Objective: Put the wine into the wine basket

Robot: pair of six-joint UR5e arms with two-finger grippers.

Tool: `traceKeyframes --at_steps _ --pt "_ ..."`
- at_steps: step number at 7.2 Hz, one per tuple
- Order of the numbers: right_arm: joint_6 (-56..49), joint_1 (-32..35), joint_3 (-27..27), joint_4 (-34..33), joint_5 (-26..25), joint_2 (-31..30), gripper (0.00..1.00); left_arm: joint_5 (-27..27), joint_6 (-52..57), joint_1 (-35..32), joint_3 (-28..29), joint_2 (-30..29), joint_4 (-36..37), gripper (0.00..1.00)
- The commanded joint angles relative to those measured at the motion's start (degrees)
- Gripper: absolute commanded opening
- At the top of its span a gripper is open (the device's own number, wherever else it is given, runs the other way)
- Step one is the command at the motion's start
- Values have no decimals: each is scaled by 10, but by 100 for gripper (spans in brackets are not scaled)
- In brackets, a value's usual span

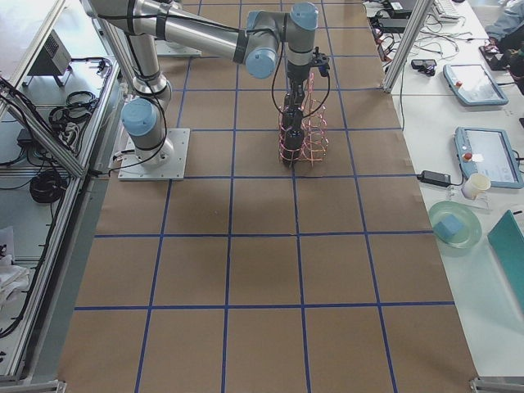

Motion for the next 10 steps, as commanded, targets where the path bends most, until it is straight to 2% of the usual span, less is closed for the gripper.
traceKeyframes --at_steps 1,3,5,7,9,10 --pt "1 2 -26 10 0 -6 100 0 0 0 0 0 2 100" --pt "8 3 -75 81 1 -33 100 -1 0 1 0 -1 3 100" --pt "86 7 -82 164 9 -108 100 -1 0 0 0 0 3 100" --pt "125 39 -85 218 -9 -156 100 -2 -1 -2 1 4 6 100" --pt "195 52 -99 226 -5 -166 100 -2 -1 -6 2 10 6 100" --pt "223 54 -123 233 3 -142 100 -2 -1 -6 2 14 6 100"
